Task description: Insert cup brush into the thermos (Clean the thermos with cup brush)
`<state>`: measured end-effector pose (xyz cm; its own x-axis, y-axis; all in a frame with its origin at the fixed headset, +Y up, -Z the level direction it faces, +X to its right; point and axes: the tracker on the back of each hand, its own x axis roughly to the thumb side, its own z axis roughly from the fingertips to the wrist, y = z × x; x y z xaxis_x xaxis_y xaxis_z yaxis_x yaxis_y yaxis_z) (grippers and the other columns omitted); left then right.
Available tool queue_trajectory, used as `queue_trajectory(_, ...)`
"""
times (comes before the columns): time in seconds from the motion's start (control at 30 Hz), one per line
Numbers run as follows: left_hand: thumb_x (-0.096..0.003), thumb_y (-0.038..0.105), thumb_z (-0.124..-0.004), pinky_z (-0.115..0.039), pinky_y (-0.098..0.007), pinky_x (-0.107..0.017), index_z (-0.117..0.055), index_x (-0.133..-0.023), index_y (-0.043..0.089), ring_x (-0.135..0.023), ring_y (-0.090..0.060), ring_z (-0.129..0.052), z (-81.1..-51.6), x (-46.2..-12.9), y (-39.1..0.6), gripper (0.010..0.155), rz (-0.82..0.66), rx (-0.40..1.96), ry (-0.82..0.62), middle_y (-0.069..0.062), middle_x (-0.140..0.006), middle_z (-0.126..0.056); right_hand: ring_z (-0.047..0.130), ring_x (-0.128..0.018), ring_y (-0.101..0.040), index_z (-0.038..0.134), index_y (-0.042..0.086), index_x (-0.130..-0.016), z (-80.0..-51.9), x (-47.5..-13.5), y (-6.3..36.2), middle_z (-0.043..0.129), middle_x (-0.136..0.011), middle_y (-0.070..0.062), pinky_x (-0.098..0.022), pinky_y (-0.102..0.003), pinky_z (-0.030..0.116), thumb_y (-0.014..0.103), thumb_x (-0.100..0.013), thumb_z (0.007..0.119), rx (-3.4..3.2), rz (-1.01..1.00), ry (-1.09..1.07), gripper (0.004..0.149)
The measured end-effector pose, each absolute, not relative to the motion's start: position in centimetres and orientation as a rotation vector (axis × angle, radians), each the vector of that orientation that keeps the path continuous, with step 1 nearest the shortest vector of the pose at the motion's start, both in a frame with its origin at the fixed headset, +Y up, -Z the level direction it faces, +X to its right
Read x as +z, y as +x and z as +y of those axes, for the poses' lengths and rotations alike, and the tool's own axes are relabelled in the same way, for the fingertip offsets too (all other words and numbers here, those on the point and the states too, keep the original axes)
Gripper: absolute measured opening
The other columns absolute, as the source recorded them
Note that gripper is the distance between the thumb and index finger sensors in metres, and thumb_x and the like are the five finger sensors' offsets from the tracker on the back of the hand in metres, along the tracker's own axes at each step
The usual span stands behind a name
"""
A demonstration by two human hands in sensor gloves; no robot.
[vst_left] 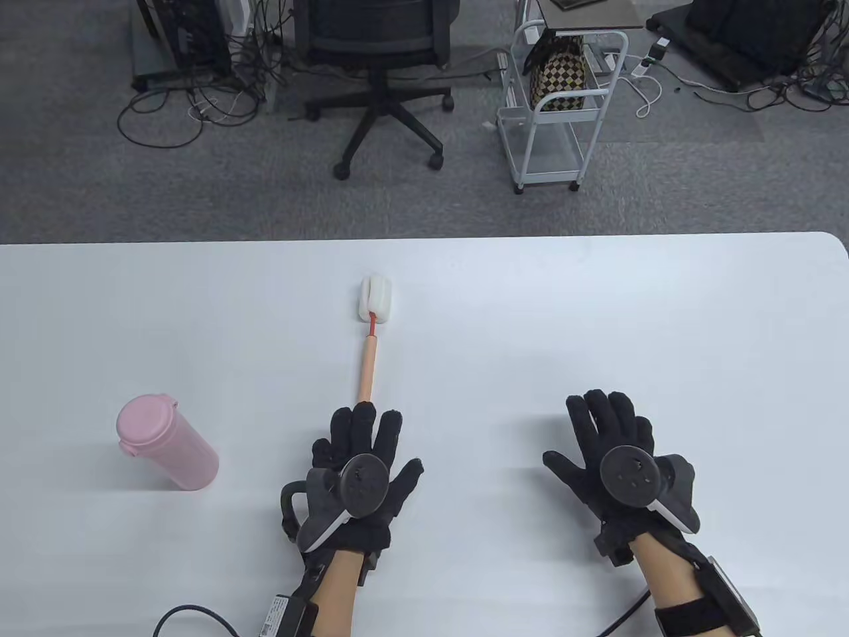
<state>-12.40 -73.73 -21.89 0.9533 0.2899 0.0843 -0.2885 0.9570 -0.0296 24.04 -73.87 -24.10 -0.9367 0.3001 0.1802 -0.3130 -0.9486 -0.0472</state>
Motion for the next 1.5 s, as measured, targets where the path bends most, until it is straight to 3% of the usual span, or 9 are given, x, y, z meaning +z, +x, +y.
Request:
queue_trajectory(0.47,-0.0564,0.070,-0.068,-0.034,-0.067,-0.075,-0.040,-0.119,0.038,-0.120,-0.034,-0.023,-73.7,-21.8,-13.2,0.075,-0.059,0.312,-0.008,-0.001,-0.129,-0.030,0.032,-0.112,-0.050,0.041,0.022,-0.117,-74.2,-23.9,23.9,0.039,-0.122,-0.015,-0.071,-0.070,0.035,0.066,-0.053,0.078,2.804,-0.098,0.275,0.085)
queue_trajectory(0.57,-0.0560,0.069,-0.069,-0.046,-0.062,-0.075,-0.054,-0.116,0.035,-0.117,-0.034,-0.044,-73.3,-21.5,-13.9,0.071,-0.027,0.333,0.052,-0.002,-0.126,-0.047,0.035,-0.111,-0.050,0.042,0.021,-0.116,-74.0,-23.9,23.9,0.041,-0.121,-0.015,-0.071,-0.071,0.037,0.065,-0.053,0.078,2.798,-0.114,0.279,0.085)
queue_trajectory(0.67,-0.0556,0.068,-0.070,-0.059,-0.053,-0.071,-0.069,-0.107,0.031,-0.100,-0.032,-0.073,-73.1,-21.1,-15.1,0.063,0.037,0.396,0.105,-0.003,-0.110,-0.073,0.036,-0.110,-0.052,0.043,0.021,-0.116,-74.1,-23.9,24.0,0.042,-0.121,-0.017,-0.071,-0.072,0.038,0.065,-0.053,0.078,2.792,-0.110,0.275,0.085)
queue_trajectory(0.77,-0.0553,0.067,-0.072,-0.067,-0.049,-0.064,-0.077,-0.096,0.029,-0.081,-0.026,-0.086,-73.3,-20.5,-17.0,0.056,0.141,0.508,0.177,-0.001,-0.092,-0.085,0.037,-0.110,-0.053,0.044,0.021,-0.116,-74.2,-24.0,23.9,0.042,-0.120,-0.018,-0.070,-0.072,0.038,0.065,-0.053,0.078,2.792,-0.085,0.281,0.084)
queue_trajectory(0.93,-0.0545,0.066,-0.076,-0.076,-0.045,-0.049,-0.089,-0.071,0.027,-0.047,-0.017,-0.093,-73.5,-18.8,-20.5,0.044,0.339,0.705,0.396,0.003,-0.055,-0.094,0.038,-0.109,-0.053,0.045,0.020,-0.116,-74.1,-23.9,24.2,0.043,-0.120,-0.019,-0.070,-0.072,0.038,0.065,-0.053,0.078,2.767,-0.083,0.272,0.084)
queue_trajectory(1.03,-0.0536,0.065,-0.082,-0.078,-0.043,-0.043,-0.089,-0.066,0.027,-0.039,-0.015,-0.092,-74.2,-17.8,-22.4,0.041,0.453,0.824,0.448,0.005,-0.047,-0.093,0.038,-0.109,-0.053,0.045,0.020,-0.116,-74.0,-23.9,24.3,0.043,-0.120,-0.019,-0.070,-0.072,0.038,0.065,-0.053,0.078,2.764,-0.080,0.269,0.084)
queue_trajectory(1.17,-0.0544,0.060,-0.085,-0.076,-0.040,-0.047,-0.079,-0.081,0.027,-0.047,-0.013,-0.090,-75.1,-16.8,-24.1,0.042,0.615,0.879,0.495,0.005,-0.061,-0.089,0.039,-0.109,-0.053,0.046,0.020,-0.116,-74.0,-23.8,24.5,0.043,-0.119,-0.019,-0.070,-0.072,0.039,0.065,-0.053,0.078,2.759,-0.078,0.261,0.084)
queue_trajectory(1.27,-0.0553,0.058,-0.085,-0.074,-0.036,-0.050,-0.052,-0.101,0.024,-0.062,-0.012,-0.082,-75.9,-16.3,-24.9,0.066,0.701,0.885,0.471,0.001,-0.090,-0.069,0.039,-0.109,-0.054,0.046,0.020,-0.116,-74.0,-23.8,24.7,0.043,-0.119,-0.019,-0.070,-0.072,0.038,0.065,-0.053,0.078,2.753,-0.068,0.257,0.084)
queue_trajectory(1.5,-0.0557,0.065,-0.084,-0.066,-0.037,-0.058,-0.024,-0.105,0.024,-0.082,-0.021,-0.060,-77.2,-15.1,-26.2,0.088,0.865,1.043,0.568,-0.002,-0.107,-0.039,0.040,-0.109,-0.054,0.046,0.020,-0.116,-74.0,-24.0,25.3,0.043,-0.119,-0.020,-0.070,-0.072,0.038,0.064,-0.053,0.079,2.731,-0.059,0.225,0.084)
